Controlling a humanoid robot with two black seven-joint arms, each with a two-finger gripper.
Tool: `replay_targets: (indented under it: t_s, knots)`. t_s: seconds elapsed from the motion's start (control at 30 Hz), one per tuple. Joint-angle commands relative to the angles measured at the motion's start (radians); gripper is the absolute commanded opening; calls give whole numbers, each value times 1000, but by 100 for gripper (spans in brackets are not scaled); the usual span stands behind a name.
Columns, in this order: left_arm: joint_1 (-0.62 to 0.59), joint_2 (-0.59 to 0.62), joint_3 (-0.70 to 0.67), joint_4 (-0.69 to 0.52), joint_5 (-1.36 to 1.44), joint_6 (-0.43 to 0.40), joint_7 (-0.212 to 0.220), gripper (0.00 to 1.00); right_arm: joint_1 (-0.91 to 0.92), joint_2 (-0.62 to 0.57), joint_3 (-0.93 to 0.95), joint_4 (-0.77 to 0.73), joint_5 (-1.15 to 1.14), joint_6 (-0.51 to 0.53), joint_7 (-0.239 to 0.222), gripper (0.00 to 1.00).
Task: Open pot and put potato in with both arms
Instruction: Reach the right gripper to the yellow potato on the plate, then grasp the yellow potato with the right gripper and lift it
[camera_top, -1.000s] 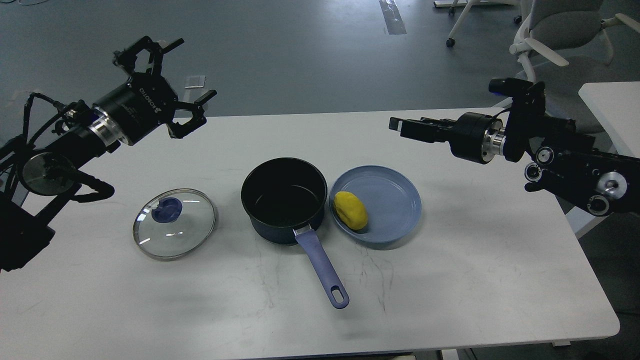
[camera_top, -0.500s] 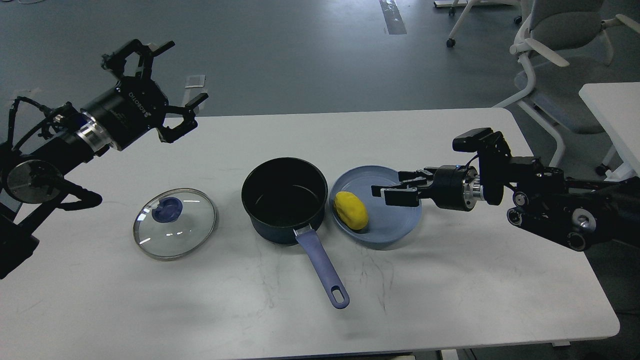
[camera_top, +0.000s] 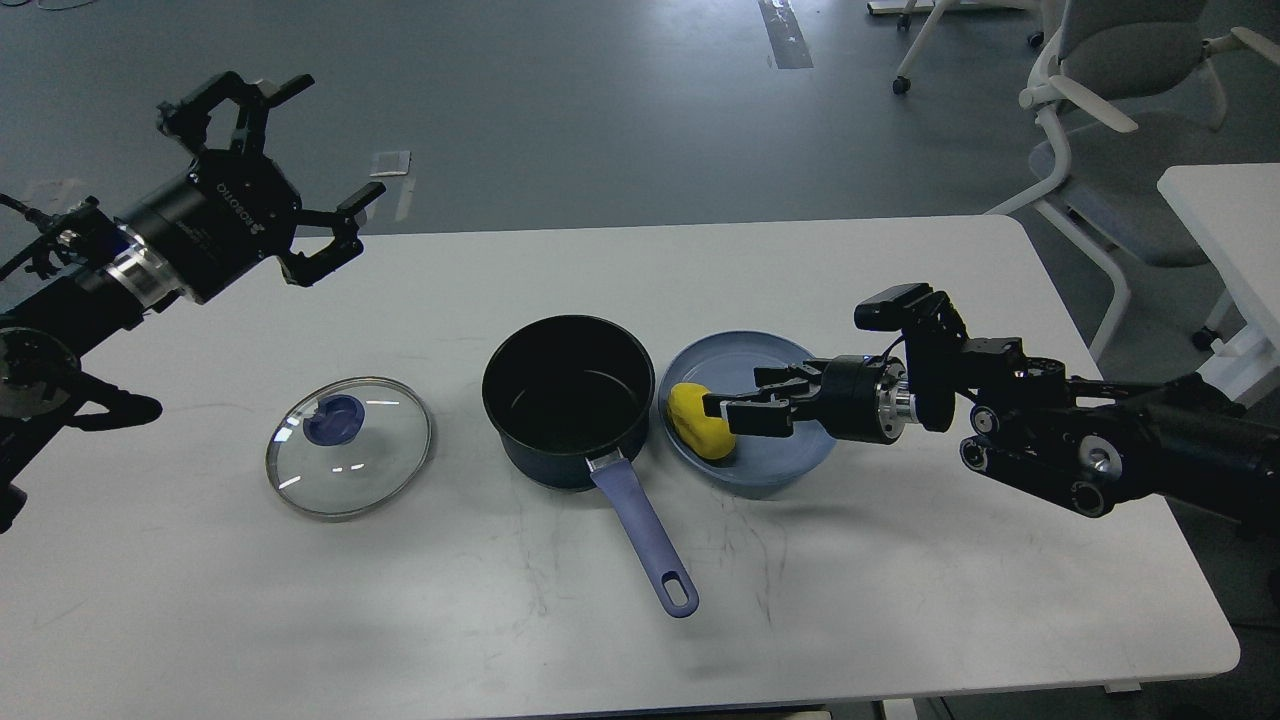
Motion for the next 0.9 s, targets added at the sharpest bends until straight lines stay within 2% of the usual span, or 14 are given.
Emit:
replay_targets:
  t_s: [0.0, 0.33, 0.4, 0.43, 0.5, 0.57, 0.73, 0.87]
  knots:
    - [3, 14, 0, -10, -2, 0, -4, 98, -6, 23, -4, -16, 0, 0, 0, 92]
    - [18, 20, -25, -29, 0, 0, -4, 98, -6, 84, -39, -79, 0, 0, 0, 88]
    - [20, 20, -25, -29, 0, 0, -4, 98, -5, 86, -40, -84, 0, 0, 0, 83]
    - [20, 20, -25, -29, 0, 0, -6, 98, -5, 95, -42, -90, 0, 0, 0, 74]
    - [20, 20, -25, -29, 0, 0, -6, 98, -3, 104, -57, -100, 0, 2, 0, 66]
    - [20, 20, -23, -29, 0, 0, -6, 98, 4, 109, -80, -108, 0, 0, 0, 63]
    - [20, 21, -25, -29, 0, 0, -6, 98, 6, 124, -102, -128, 0, 0, 4, 48]
    - [20, 20, -23, -29, 0, 0, -6, 98, 6, 127, -102, -131, 0, 0, 4, 41]
